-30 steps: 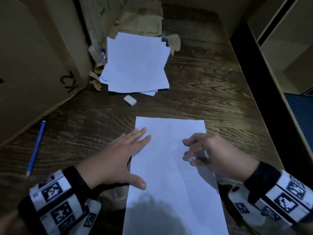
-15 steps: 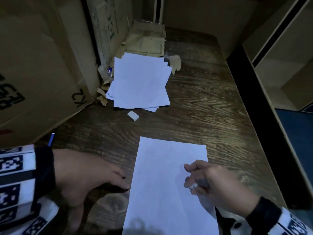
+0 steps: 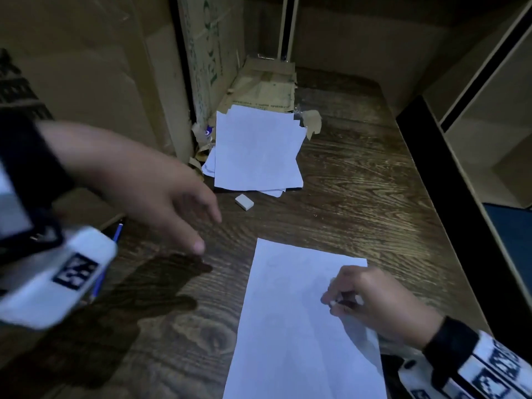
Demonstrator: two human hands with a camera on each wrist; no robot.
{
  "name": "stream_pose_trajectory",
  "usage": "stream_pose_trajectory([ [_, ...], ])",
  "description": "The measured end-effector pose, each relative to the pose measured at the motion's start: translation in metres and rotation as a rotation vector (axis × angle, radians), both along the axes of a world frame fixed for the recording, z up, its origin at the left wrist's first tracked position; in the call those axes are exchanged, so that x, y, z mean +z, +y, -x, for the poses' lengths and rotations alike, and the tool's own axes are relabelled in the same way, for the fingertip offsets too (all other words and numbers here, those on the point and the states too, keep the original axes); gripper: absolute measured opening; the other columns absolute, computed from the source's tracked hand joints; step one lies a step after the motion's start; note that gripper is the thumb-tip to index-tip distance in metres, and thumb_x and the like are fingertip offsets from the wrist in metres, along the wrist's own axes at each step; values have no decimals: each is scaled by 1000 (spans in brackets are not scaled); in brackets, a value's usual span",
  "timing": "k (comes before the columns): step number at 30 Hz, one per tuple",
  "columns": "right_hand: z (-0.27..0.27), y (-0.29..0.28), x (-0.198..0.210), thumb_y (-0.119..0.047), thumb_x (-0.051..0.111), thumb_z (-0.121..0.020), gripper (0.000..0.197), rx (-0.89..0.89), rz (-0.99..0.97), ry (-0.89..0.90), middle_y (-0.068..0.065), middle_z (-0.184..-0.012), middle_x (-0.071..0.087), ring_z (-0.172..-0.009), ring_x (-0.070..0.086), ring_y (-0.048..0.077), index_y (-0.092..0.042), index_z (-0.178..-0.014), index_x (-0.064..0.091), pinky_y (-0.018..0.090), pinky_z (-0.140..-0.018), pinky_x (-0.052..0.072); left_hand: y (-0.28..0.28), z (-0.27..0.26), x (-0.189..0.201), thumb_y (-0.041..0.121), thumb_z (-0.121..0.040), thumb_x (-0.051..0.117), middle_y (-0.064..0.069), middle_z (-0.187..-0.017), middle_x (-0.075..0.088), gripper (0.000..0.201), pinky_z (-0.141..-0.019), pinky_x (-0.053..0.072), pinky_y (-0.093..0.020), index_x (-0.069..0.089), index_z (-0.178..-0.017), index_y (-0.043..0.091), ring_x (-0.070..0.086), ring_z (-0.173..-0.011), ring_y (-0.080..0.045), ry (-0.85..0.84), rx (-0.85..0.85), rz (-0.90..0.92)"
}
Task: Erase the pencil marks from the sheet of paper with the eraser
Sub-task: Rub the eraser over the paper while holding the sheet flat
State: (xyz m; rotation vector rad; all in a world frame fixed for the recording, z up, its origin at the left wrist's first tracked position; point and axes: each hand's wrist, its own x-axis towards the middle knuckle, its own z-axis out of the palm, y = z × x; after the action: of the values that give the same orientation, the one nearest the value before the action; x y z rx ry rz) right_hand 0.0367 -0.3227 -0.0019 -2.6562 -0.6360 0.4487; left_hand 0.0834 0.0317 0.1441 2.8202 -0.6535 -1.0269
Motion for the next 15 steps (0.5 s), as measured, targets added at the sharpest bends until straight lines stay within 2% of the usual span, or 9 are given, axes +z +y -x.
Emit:
stream_pose_trajectory([
  [1,-4,3,1,-23,79,-83,19,11,6,-15,-22,-89,61,-85,62,-6,-37,-95,77,13,-73,48,-18,2,-9,74,-73,69,35,-111,62,58,-92,50,-22,53,-126,57,61,-102,12,-30,-62,-10],
  [3,-10,10,1,-20,81,-81,19,40,22,-62,-19,-85,63,-80,62,-5,-34,-93,78,14,-71,50,-46,1,-39,70,-80,64,25,-128,54,68,-100,44,-24,47,-140,45,53,-119,1,-77,-151,-71],
  [5,-15,18,0,-17,83,-80,17,49,-4,-79,-17,-81,71,-78,65,-7,-28,-91,79,14,-71,52,-66,7,-79,72,-80,62,16,-146,42,83,-108,39,-32,37,-150,36,43,-133,-8,-96,-216,-58],
  [8,-20,28,-3,-10,81,-81,13,-1,-127,-88,-11,-82,78,-72,67,-10,-18,-92,80,9,-70,52,-78,12,-124,78,-75,62,9,-163,17,104,-118,29,-36,24,-157,27,25,-147,-12,-96,-206,-59],
  [10,-20,38,-5,-7,76,-83,15,0,-146,-127,-9,-85,79,-72,68,-9,-16,-94,80,12,-73,54,-80,15,-139,80,-71,63,11,-167,-3,119,-122,18,-33,8,-161,24,6,-152,-10,-135,-190,-32],
  [11,-20,44,-6,-8,74,-83,16,11,-134,-136,-8,-86,79,-75,69,-5,-17,-94,80,16,-75,56,-81,16,-145,79,-70,65,11,-167,-8,122,-122,16,-31,5,-161,23,2,-153,-9,-152,-184,-14],
  [13,-21,58,-6,-13,72,-84,14,34,-87,-131,-6,-86,78,-78,70,5,-20,-94,80,27,-78,57,-78,15,-152,79,-67,69,9,-167,-9,125,-122,16,-31,8,-160,21,-2,-153,-8,-168,-159,42],
  [15,-29,71,-6,-17,72,-85,14,31,-37,-142,-3,-86,77,-80,69,11,-21,-95,80,31,-79,58,-73,15,-155,77,-63,74,9,-167,-12,131,-123,14,-31,7,-160,19,-5,-152,-6,-166,-96,101],
])
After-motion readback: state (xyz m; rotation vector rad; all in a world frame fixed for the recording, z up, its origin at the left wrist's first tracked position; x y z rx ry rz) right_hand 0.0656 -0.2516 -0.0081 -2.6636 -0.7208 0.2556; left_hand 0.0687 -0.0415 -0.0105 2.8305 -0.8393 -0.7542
